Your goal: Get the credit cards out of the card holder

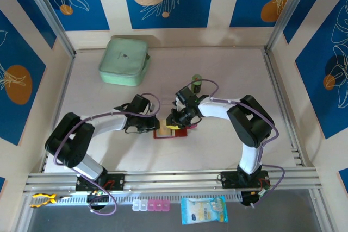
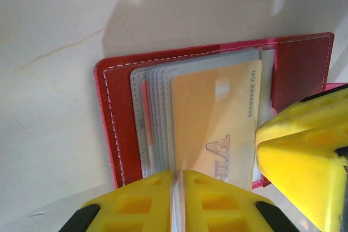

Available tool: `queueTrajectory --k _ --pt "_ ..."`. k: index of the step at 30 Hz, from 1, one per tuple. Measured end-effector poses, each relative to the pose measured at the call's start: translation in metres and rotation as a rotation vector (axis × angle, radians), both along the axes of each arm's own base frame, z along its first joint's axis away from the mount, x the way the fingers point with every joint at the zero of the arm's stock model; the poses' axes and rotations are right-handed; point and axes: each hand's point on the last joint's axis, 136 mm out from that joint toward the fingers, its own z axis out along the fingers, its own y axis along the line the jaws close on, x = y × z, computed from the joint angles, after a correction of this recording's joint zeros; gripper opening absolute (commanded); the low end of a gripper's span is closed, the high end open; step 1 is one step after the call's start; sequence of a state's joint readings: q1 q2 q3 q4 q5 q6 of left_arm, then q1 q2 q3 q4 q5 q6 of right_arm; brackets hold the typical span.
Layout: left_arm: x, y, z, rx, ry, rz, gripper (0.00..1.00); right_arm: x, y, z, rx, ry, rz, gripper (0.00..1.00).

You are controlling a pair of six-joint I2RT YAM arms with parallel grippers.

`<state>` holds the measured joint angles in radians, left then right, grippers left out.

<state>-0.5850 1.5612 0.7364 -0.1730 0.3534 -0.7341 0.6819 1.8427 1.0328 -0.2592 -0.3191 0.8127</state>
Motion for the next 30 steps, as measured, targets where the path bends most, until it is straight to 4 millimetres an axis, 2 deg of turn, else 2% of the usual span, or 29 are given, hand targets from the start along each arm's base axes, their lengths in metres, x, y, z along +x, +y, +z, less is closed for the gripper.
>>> queueTrajectory --k 11,14,17,21,30 --pt "-0.0003 0.0002 -0.0006 0.001 0.001 0.000 0.13 0.0016 0.0037 0.0004 0.026 0.000 0.006 0.12" --pt "-0.0005 0.0003 -0.0013 0.002 0.003 0.000 0.14 0.0018 0.0045 0.0007 0.032 0.000 0.007 0.13" --pt "-0.0005 0.0003 -0.0016 0.003 0.004 0.000 0.14 0.0016 0.0049 -0.0004 0.033 0.002 0.009 0.20" --pt "-0.0005 0.0003 -0.0016 0.003 0.004 0.000 0.14 0.0015 0.0042 -0.0021 0.026 0.005 0.007 0.25" --pt "-0.0004 0.0004 -0.0016 0.003 0.002 -0.003 0.15 0.0038 -0.0039 -0.0017 -0.031 -0.017 -0.009 0.27"
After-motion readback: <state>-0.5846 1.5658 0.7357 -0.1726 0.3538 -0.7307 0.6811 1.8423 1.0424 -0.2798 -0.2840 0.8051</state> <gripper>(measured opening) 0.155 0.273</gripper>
